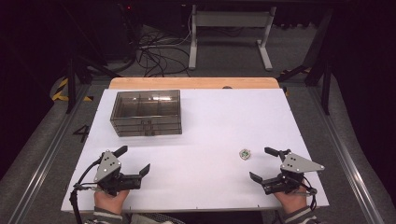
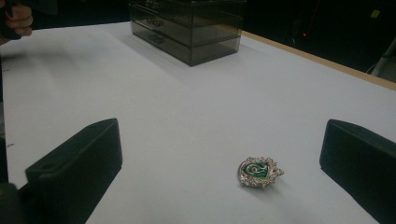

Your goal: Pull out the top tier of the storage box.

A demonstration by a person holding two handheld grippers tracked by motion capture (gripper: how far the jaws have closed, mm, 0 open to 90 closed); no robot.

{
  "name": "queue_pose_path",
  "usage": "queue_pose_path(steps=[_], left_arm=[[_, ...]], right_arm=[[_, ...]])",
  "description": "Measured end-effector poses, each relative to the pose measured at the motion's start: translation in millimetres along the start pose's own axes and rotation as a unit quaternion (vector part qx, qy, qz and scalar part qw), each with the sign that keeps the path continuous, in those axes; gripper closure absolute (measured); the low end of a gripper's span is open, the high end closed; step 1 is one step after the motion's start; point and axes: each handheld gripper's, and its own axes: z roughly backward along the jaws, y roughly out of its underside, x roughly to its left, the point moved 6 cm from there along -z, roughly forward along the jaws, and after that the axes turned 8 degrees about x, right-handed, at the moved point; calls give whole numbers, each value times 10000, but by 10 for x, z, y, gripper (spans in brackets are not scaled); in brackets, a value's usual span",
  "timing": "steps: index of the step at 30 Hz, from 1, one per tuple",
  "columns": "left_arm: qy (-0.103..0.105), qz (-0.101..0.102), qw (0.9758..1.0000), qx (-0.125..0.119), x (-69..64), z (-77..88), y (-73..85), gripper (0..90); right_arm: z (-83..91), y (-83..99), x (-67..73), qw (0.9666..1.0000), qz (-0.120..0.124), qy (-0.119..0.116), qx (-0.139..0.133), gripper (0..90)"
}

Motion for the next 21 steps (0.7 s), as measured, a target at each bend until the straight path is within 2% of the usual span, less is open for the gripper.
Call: queue_pose_path(steps=[2, 4, 11, 13, 21], left_arm=[[40, 23, 10000, -72, 5, 14, -7, 3], [40, -44, 9999, -126, 2, 30, -16, 4], [34, -263, 9993, -255, -29, 52, -44, 17], [-25, -330, 9991, -263, -34, 57, -46, 17], [45, -276, 9993, -243, -37, 56, -75, 18]], right_arm=[[-3, 12, -8, 10000, -20, -27, 6, 0], [5, 24, -28, 9999, -113, -68, -27, 1], [-14, 21, -14, 10000, -51, -67, -14, 1], [-24, 24, -9, 10000, -7, -86, 17, 1], [-96, 48, 21, 9998, -4, -181, 89, 3]])
